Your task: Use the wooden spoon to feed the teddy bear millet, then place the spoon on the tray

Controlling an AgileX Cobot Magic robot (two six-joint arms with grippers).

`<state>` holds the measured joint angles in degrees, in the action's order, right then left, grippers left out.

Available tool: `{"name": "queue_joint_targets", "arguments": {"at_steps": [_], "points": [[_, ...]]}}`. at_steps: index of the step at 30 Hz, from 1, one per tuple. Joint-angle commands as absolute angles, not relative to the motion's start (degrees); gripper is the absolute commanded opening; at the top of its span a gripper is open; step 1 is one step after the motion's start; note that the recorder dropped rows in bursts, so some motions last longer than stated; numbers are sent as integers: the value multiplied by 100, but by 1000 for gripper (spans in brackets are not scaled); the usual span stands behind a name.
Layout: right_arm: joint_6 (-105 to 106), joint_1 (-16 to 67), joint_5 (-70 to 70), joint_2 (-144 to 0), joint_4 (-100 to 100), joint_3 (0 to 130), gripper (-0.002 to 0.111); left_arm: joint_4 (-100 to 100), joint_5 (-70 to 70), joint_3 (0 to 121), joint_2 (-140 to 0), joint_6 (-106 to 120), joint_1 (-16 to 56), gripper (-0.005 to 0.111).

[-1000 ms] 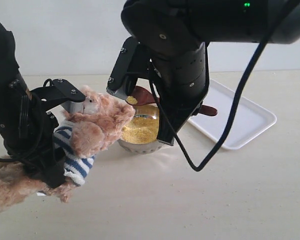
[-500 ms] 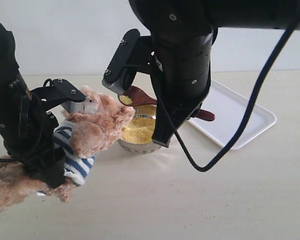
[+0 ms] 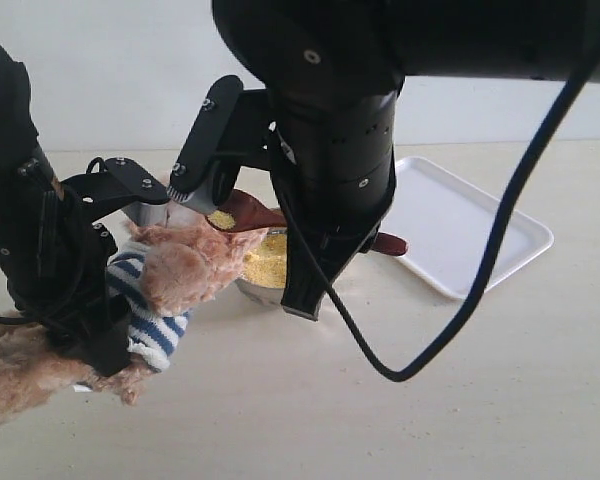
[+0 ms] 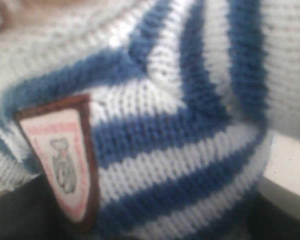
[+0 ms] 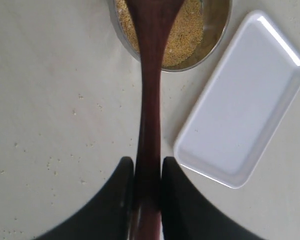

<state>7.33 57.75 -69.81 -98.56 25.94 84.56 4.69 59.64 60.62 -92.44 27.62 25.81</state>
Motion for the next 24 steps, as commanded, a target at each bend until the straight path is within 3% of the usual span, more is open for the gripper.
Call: {"name": "queue_joint_targets", "arguments": {"at_steps": [1,24], "points": [[755,5793,-6996,-9782,2628,8471,0,486,5932,6132,-9234,2710,2594,5],[767,6055,-6681,-9911,2914,8471,0,486,5922,6132,-9234,2710,2594,5]]}}
